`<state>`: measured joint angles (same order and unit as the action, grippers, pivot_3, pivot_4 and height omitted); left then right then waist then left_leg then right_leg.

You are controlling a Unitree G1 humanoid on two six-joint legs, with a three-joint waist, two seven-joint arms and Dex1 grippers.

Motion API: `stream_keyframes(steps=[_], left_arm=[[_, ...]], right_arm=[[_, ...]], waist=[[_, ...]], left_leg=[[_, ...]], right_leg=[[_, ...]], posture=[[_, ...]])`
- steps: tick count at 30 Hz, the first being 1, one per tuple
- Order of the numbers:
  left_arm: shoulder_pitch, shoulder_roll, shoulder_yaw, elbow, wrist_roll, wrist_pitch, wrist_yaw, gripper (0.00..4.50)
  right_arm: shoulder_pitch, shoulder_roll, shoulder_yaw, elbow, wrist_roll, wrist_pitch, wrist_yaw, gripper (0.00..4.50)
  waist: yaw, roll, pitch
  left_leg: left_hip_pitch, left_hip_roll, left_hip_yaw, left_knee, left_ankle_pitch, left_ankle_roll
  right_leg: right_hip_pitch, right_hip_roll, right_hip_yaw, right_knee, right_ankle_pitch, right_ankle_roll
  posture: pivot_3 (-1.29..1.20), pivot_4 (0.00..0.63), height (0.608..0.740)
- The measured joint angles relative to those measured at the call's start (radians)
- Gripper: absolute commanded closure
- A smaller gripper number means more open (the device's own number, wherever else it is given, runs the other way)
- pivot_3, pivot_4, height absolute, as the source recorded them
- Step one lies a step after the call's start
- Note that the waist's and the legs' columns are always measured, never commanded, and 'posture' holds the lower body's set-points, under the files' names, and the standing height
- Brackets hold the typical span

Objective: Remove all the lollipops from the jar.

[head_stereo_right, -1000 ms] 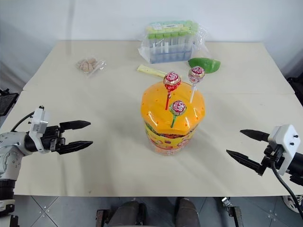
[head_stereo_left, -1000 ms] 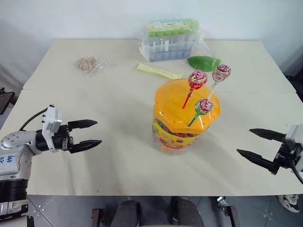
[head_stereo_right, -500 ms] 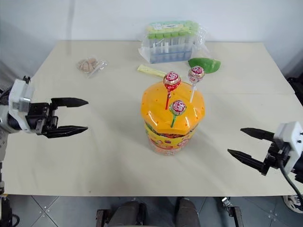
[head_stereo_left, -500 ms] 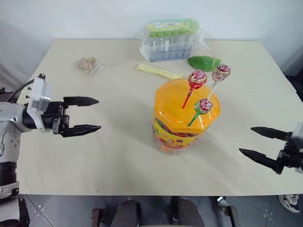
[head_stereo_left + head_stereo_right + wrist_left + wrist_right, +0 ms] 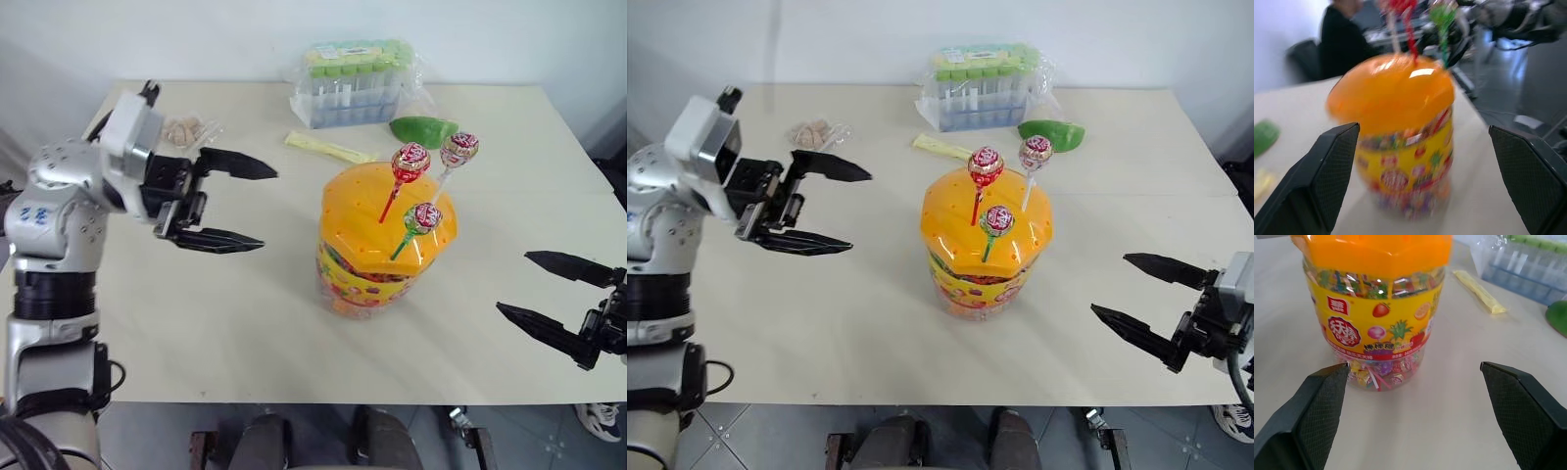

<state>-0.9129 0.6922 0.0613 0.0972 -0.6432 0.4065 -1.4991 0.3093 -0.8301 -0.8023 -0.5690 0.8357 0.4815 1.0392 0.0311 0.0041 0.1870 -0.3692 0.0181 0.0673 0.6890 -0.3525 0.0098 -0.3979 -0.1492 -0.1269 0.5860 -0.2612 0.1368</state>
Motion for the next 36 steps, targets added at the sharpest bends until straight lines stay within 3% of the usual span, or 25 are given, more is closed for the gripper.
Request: stream_keyframes(steps=[5, 11, 14, 20, 25, 28, 36], left_arm=[[-0.142, -0.155, -0.077, 0.141, 0.038, -0.061, -0.001, 0.0], [-0.208, -0.266, -0.148, 0.239, 0.101, -0.086, 0.002, 0.0], [-0.225, -0.314, -0.161, 0.257, 0.103, -0.081, 0.001, 0.0], [-0.248, -0.369, -0.182, 0.304, 0.124, -0.078, 0.001, 0.0], [-0.258, -0.374, -0.195, 0.317, 0.145, -0.069, 0.0, 0.0], [-0.262, -0.384, -0.196, 0.323, 0.148, -0.071, -0.001, 0.55], [-0.276, -0.394, -0.196, 0.34, 0.147, -0.081, -0.002, 2.96]], right_arm=[[0.014, 0.055, 0.015, -0.018, -0.002, -0.009, -0.049, 0.02], [0.042, 0.093, -0.005, -0.074, 0.027, -0.016, -0.097, 0.02], [0.053, 0.102, -0.046, -0.141, 0.113, -0.015, -0.151, 0.02], [0.06, 0.1, -0.088, -0.26, 0.288, -0.016, -0.275, 0.02], [0.076, 0.095, -0.109, -0.294, 0.338, -0.023, -0.339, 0.02], [0.082, 0.095, -0.11, -0.295, 0.339, -0.029, -0.37, 0.0], [0.102, 0.095, -0.125, -0.297, 0.332, -0.055, -0.4, 0.0]], waist=[[0.0, 0.0, 0.0], [-0.002, -0.001, 0.0], [-0.002, -0.001, 0.0], [-0.002, -0.001, 0.0], [0.001, -0.001, 0.0], [0.003, -0.001, 0.0], [0.009, -0.001, 0.0]], left_leg=[[-0.001, 0.0, 0.0, 0.004, -0.001, 0.001], [-0.001, 0.0, 0.0, 0.004, -0.001, 0.001], [-0.001, 0.0, 0.0, 0.004, -0.001, 0.001], [-0.001, 0.0, 0.0, 0.006, -0.001, 0.002], [-0.002, 0.0, 0.0, 0.007, -0.002, 0.003], [-0.002, 0.0, 0.0, 0.008, -0.002, 0.003], [-0.002, 0.0, 0.0, 0.008, -0.002, 0.004]], right_leg=[[0.0, 0.0, 0.001, 0.001, 0.0, 0.0], [0.0, 0.0, 0.001, 0.001, 0.0, 0.0], [0.0, 0.0, 0.001, 0.002, 0.0, 0.0], [0.0, 0.0, 0.001, 0.002, 0.0, 0.0], [0.0, 0.0, 0.002, 0.003, 0.0, 0.001], [0.0, 0.0, 0.002, 0.003, 0.0, 0.001], [0.0, 0.0, 0.003, 0.003, 0.0, 0.001]], posture=[[0.0, 0.15, 0.74], [0.0, 0.15, 0.74], [0.0, 0.15, 0.74], [0.0, 0.15, 0.74], [0.0, 0.15, 0.74], [0.0, 0.15, 0.74], [0.0, 0.15, 0.74]])
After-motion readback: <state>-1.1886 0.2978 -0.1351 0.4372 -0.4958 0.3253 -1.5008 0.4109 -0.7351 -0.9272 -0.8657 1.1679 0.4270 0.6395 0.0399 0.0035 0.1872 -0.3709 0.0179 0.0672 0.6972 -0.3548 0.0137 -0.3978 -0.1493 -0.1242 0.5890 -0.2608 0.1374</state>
